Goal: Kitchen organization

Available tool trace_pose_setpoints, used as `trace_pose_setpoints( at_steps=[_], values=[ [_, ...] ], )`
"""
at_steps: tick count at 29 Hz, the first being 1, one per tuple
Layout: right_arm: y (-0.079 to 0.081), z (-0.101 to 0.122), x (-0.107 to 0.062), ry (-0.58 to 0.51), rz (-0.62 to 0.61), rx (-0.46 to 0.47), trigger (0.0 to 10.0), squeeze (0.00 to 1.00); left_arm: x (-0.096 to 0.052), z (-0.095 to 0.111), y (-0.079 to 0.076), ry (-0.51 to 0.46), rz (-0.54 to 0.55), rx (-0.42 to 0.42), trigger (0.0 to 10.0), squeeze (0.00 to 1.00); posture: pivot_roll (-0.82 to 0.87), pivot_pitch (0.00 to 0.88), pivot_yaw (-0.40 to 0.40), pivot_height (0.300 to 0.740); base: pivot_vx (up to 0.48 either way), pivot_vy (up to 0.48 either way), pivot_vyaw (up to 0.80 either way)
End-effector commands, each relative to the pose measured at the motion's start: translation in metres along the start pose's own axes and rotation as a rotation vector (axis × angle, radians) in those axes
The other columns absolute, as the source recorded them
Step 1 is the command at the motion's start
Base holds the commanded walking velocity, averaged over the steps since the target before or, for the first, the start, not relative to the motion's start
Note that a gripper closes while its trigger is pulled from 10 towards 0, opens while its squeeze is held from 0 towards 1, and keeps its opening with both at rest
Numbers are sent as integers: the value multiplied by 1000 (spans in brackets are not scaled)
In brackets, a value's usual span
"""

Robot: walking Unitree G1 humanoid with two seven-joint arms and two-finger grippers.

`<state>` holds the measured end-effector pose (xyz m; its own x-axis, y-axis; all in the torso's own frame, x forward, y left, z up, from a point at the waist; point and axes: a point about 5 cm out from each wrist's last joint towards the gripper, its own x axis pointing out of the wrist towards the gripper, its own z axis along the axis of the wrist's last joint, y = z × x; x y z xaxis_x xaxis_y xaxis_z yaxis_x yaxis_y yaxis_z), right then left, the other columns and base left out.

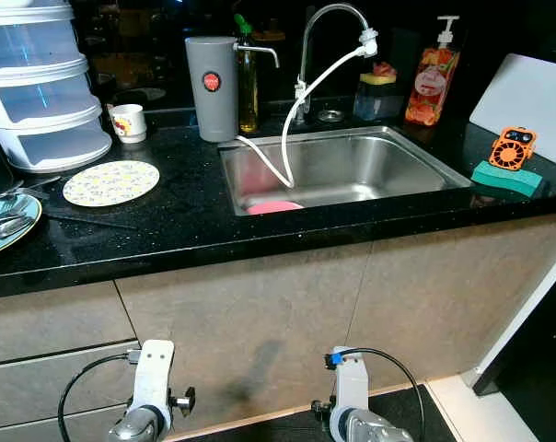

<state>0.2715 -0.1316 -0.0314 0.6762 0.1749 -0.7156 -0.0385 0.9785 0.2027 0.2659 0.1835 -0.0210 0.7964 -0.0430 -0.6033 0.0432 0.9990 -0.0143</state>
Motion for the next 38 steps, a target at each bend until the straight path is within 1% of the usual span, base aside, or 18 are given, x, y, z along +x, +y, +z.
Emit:
trace_pose_setpoints(
  at_steps=[1,16,38],
  values=[
    [0,-4,0,20,0,3,10000,0,0,-2,-2,2,-11,-9,10000,0,33,45,27,740,0,0,0],
    [-1,-4,0,22,3,-12,10000,0,0,-2,-4,1,-11,-19,10000,0,30,46,20,740,0,0,0],
    [0,-4,0,21,4,-11,10000,0,0,-2,-3,4,-11,-18,10000,0,32,48,22,740,0,0,0]
  ],
)
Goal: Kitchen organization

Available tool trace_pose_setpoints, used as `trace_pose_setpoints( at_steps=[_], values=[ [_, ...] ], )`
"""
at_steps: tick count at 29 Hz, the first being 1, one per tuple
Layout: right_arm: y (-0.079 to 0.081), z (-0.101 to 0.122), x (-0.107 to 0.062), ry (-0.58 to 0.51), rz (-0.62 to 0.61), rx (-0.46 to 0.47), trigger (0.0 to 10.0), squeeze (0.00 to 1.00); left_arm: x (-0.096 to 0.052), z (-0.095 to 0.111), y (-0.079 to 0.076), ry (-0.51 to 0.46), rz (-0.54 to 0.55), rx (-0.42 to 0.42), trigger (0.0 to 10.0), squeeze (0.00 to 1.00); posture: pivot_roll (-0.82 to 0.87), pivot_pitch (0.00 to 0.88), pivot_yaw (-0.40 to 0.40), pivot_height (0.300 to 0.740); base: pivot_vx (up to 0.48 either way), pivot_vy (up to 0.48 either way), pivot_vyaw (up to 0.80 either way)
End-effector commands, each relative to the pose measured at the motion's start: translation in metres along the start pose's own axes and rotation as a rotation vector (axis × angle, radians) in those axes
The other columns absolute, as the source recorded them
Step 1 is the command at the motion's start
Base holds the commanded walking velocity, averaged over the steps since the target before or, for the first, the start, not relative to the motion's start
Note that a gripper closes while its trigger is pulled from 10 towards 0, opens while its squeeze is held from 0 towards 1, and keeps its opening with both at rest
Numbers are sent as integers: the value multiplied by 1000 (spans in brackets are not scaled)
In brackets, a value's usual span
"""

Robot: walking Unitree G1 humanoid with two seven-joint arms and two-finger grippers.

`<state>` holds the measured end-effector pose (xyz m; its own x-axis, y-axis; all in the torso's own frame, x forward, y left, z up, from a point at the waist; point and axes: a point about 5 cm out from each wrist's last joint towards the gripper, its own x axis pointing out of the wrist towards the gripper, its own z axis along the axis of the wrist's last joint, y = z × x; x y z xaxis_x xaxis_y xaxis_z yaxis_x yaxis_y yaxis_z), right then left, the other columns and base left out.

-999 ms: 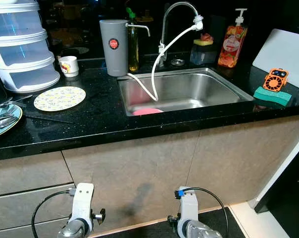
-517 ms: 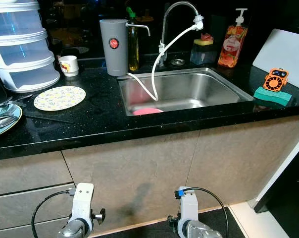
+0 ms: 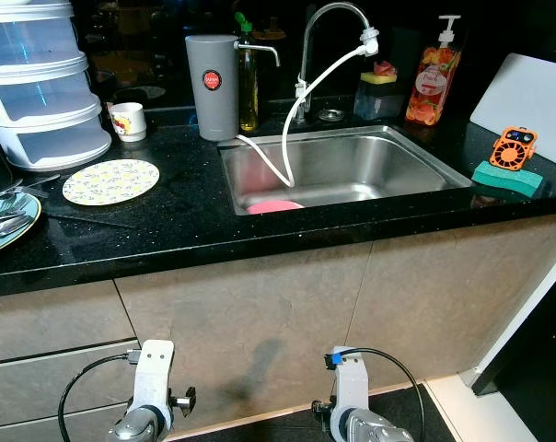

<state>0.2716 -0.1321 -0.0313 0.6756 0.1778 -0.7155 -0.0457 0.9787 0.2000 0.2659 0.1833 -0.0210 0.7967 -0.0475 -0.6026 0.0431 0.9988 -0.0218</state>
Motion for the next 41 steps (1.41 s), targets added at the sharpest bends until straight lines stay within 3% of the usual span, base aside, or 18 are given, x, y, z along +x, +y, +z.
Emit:
trace_pose_setpoints(
  at_steps=[1,41],
  values=[
    [1,-4,0,21,2,-3,10000,0,0,-2,-3,5,-7,-12,10000,0,32,48,24,740,0,0,0],
    [3,-5,0,24,8,-20,10000,0,0,-4,-2,8,-3,-12,10000,0,25,17,15,740,0,0,0]
  ],
)
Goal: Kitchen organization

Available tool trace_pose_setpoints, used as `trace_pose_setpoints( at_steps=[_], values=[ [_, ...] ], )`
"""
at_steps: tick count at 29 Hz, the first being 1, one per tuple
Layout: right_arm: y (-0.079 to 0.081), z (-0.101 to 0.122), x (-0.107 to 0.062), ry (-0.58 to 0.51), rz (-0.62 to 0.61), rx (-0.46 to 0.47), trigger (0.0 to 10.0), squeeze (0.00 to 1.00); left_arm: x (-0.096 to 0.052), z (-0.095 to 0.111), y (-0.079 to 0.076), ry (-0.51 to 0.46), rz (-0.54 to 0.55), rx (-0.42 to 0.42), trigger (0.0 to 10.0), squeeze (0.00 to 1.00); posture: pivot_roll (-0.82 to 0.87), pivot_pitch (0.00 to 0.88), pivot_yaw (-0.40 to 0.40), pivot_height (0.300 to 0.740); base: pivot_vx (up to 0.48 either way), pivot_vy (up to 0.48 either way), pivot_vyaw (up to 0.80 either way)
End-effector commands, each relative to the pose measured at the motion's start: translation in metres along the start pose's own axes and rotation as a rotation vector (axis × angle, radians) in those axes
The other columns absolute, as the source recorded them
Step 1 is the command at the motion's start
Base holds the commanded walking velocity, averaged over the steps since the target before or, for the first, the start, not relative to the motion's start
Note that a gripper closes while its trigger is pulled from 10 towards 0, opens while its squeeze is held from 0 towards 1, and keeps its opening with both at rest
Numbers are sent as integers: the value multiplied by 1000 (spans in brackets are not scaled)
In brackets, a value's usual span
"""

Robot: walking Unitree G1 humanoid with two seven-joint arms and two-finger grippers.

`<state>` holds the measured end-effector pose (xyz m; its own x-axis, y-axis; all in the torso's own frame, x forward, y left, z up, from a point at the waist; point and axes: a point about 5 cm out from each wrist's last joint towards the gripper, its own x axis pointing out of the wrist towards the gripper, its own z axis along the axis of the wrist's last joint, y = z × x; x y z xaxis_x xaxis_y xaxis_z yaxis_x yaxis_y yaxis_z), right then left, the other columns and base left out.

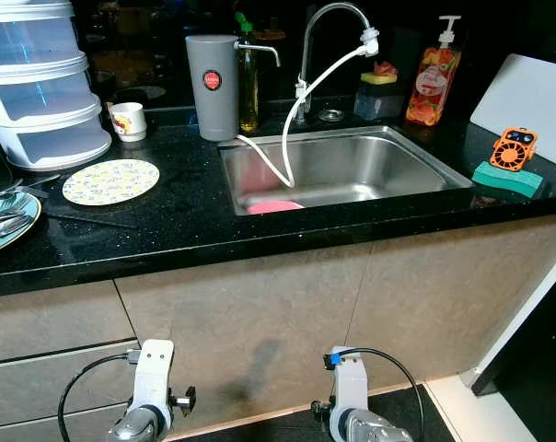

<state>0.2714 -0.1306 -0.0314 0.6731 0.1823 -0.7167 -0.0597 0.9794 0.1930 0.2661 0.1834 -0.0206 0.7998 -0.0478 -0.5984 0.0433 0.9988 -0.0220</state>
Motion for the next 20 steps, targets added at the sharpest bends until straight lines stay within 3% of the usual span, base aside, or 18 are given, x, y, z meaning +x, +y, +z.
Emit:
trace_pose_setpoints(
  at_steps=[1,20],
  values=[
    [1,-4,0,21,4,-5,10000,0,0,-4,-2,14,-3,-12,10000,0,25,17,14,740,0,0,0],
    [1,-4,0,31,-1,22,10000,0,0,-3,-1,10,-2,-18,10000,0,16,26,10,740,0,0,0]
  ],
)
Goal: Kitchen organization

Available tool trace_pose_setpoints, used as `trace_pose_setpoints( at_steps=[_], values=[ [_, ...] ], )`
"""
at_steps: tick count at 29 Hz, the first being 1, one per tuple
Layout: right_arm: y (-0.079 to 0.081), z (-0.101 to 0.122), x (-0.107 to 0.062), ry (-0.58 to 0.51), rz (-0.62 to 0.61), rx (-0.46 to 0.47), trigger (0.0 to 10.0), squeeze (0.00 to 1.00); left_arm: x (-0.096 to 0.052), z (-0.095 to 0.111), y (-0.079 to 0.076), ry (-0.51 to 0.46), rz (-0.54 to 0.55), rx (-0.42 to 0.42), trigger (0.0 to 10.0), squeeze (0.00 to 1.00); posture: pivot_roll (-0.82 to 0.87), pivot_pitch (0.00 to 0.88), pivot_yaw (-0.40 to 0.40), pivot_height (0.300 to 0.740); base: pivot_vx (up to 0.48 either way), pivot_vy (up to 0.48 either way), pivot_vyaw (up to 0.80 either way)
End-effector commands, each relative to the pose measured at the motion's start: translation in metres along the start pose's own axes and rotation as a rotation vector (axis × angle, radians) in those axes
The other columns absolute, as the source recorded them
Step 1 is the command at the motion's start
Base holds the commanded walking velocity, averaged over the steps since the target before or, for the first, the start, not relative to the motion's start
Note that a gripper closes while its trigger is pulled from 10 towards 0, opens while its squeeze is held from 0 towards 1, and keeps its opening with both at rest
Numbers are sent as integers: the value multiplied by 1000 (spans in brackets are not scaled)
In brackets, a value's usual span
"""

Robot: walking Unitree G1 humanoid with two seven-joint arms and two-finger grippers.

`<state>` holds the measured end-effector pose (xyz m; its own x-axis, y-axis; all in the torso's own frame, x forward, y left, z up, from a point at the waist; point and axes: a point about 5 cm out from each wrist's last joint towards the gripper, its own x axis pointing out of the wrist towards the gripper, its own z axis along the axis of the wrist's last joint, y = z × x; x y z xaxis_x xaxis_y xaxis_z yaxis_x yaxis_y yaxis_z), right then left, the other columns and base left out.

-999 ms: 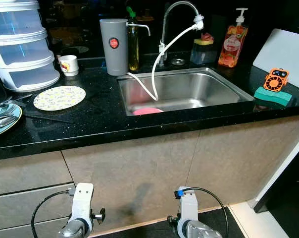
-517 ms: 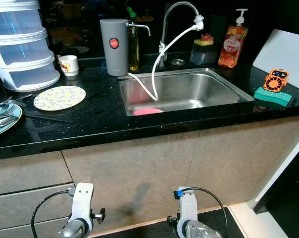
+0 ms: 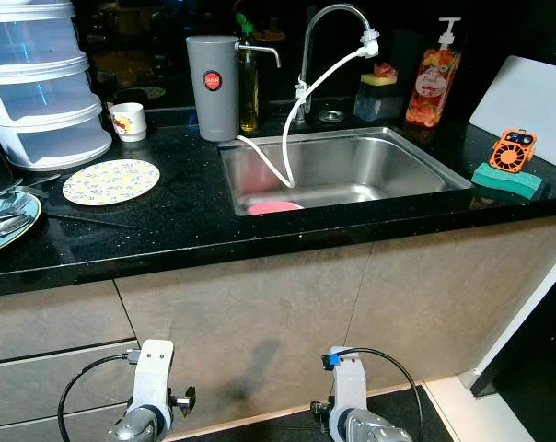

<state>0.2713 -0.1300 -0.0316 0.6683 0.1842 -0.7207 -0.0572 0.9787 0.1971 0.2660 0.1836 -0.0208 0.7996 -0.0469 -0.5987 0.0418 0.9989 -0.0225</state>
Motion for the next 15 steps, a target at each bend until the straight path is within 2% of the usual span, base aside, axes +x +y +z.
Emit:
trace_pose_setpoints(
  at_steps=[1,9,12,13,15],
  values=[
    [1,-2,1,29,-6,47,10000,0,0,-3,0,10,1,-22,10000,0,5,31,11,740,0,0,0],
    [-3,11,1,35,-70,101,10000,0,0,-2,2,8,7,-23,10000,0,-15,45,1,740,0,0,0],
    [-10,21,0,25,-111,130,10000,0,0,-1,3,5,12,-25,10000,0,-37,50,14,740,0,0,0],
    [-16,29,-1,12,-160,199,10000,0,0,0,4,4,14,-30,10000,0,-48,47,23,740,0,0,0],
    [-17,32,-1,11,-169,187,10000,0,0,0,4,4,13,-28,10000,0,-46,47,18,740,0,0,0]
  ],
)
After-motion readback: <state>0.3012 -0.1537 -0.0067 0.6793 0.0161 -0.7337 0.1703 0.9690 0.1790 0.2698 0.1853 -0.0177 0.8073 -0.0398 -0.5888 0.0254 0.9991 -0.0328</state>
